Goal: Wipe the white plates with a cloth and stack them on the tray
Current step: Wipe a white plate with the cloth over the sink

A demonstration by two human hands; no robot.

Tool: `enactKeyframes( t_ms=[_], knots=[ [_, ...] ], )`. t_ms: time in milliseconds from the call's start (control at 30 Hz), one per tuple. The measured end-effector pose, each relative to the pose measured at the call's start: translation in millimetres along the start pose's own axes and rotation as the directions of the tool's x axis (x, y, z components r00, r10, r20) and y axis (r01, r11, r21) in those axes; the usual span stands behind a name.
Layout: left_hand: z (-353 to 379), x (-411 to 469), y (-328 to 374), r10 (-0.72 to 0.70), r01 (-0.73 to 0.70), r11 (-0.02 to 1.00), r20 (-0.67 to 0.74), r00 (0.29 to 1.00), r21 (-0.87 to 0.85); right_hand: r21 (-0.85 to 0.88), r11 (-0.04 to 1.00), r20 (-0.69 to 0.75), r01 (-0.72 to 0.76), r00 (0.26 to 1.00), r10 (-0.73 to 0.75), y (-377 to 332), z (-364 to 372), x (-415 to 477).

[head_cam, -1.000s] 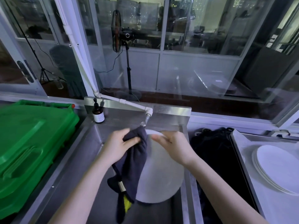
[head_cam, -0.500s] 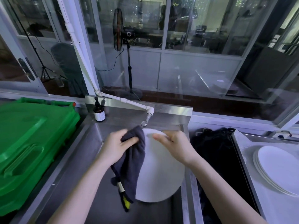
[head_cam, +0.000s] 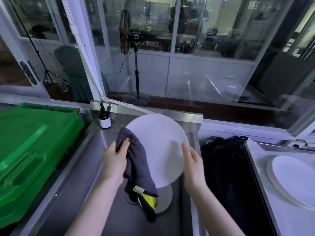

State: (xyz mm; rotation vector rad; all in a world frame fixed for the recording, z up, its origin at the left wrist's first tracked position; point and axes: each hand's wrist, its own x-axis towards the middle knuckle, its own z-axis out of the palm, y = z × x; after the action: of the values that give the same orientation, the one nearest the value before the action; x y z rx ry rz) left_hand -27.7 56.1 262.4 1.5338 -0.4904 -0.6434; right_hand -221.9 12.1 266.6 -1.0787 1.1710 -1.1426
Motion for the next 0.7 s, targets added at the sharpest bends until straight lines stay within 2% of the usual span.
enactKeyframes(
  t_ms=[67, 133, 200, 267, 333, 400, 467, 533, 567, 633, 700],
  knots=[
    [-7.1, 4.9, 10.2, 0.122, -0.127, 0.985, 0.049, 0.991, 0.113, -0.01, 0.996, 0.138, 0.085, 0.987, -0.083, -15.4, -11.2, 14.1],
    [-8.0, 5.5, 20.3, 0.228, -0.272, 0.931, 0.194, 0.954, 0.243, -0.162, 0.962, 0.31, 0.22, 0.937, -0.162, -35.2, -14.3, 29.4],
    [-4.8, 4.4, 25.9, 0.287, -0.395, 0.863, 0.337, 0.897, 0.314, -0.398, 0.843, 0.475, 0.361, 0.867, -0.147, -49.7, -9.4, 36.5],
    [-3.1, 4.2, 28.1, 0.291, -0.441, 0.835, 0.417, 0.861, 0.329, -0.469, 0.782, 0.539, 0.41, 0.834, -0.113, -56.7, -5.5, 38.5],
    [-4.7, 4.7, 26.7, 0.263, -0.418, 0.855, 0.438, 0.86, 0.307, -0.459, 0.762, 0.519, 0.457, 0.834, -0.187, -60.3, -7.3, 37.6],
    [-6.9, 2.9, 19.4, 0.227, -0.334, 0.91, 0.378, 0.897, 0.246, -0.439, 0.765, 0.443, 0.471, 0.854, -0.272, -59.2, -8.7, 32.7],
    [-5.8, -2.3, 7.6, 0.163, -0.192, 0.976, 0.235, 0.958, 0.105, -0.315, 0.876, 0.252, 0.364, 0.923, -0.292, -49.7, -6.4, 26.3],
    [-2.1, -9.2, -3.4, 0.08, -0.08, 0.997, 0.129, 0.988, -0.008, -0.083, 0.979, 0.035, 0.188, 0.982, -0.186, -37.6, -2.6, 21.9],
    [-1.1, -10.2, -6.2, 0.056, -0.052, 0.998, 0.111, 0.992, -0.032, -0.025, 0.989, -0.012, 0.145, 0.989, -0.146, -32.4, -2.2, 20.6],
    [-3.9, -5.0, -4.5, 0.047, -0.046, 0.999, 0.116, 0.992, -0.011, -0.088, 0.981, 0.026, 0.174, 0.985, -0.173, -29.8, -5.0, 18.6],
    [-10.2, 3.7, 3.5, 0.11, -0.129, 0.988, 0.187, 0.976, 0.089, -0.219, 0.937, 0.145, 0.271, 0.959, -0.244, -35.6, -10.8, 21.1]
  ],
)
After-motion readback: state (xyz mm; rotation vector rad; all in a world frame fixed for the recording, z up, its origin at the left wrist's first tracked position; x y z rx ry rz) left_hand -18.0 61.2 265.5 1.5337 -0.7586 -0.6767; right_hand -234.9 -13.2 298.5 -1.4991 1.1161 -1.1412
